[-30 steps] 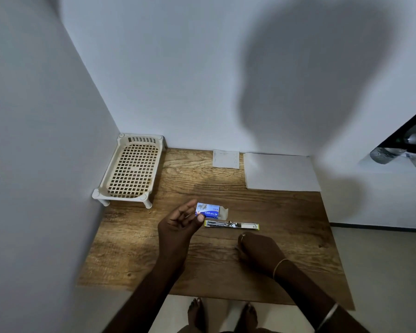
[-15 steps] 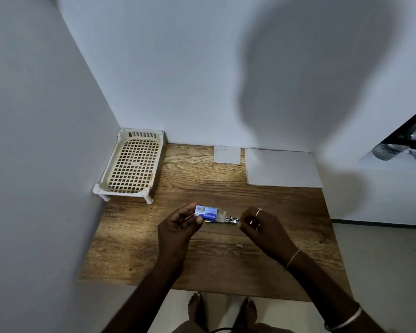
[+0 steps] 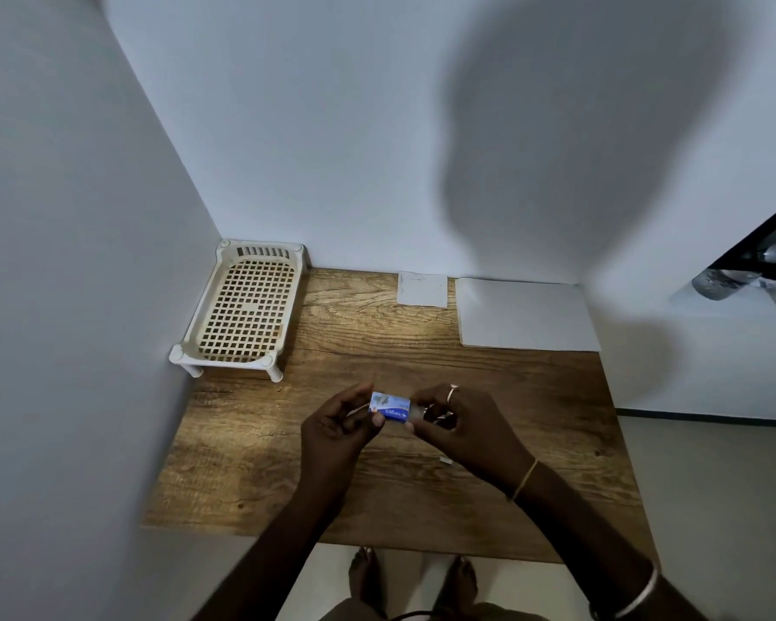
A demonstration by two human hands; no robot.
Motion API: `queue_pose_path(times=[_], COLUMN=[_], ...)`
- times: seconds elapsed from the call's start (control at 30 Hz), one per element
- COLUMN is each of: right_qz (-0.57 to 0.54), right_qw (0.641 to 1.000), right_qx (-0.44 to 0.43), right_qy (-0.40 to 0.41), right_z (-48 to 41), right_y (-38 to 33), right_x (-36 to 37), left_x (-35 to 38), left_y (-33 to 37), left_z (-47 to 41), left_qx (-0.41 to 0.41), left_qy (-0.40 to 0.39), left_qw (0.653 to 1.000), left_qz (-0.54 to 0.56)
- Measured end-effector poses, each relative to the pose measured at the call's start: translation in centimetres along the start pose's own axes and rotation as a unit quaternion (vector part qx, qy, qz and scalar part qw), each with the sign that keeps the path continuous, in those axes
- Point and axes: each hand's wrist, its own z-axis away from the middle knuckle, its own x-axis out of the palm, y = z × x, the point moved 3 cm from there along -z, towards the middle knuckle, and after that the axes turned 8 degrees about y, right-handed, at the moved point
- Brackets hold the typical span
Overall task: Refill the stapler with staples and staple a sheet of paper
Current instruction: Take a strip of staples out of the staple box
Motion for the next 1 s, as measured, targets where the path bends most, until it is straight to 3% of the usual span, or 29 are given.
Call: queue_pose_path(times=[0.17, 0.27, 0.4, 0.7, 1.0], right_qz=[0.072, 0.108, 0.171, 0.21, 0.189], right_qw=[0.994, 0.986, 0.972, 0.963, 0.969], right_qx=[-0.013, -0.008, -0.016, -0.002, 0.017], right_qy=[-0.082, -0.124, -0.164, -0.169, -0.159], right_z=[1.0, 1.9, 2.7, 3.3, 3.4], right_y=[2.8, 4.3, 5.6, 6.7, 7.2], right_x=[2.7, 4.3, 6.2, 7.4, 7.7], left_x=[-2.4, -3.5, -3.8, -3.6, -3.6], left_y=[-3.6, -5.3, -6.3, -6.8, -6.7], left_z=[0.3, 0.5, 0.3, 0.0, -0.3], left_qx=[0.031, 0.093, 0.142, 0.145, 0.129], left_qy=[-0.048, -0.079, -0.108, -0.118, -0.138], left_qw=[0.976, 0.914, 0.847, 0.803, 0.791], left_qz=[-0.211, -0.386, -0.5, -0.565, -0.583])
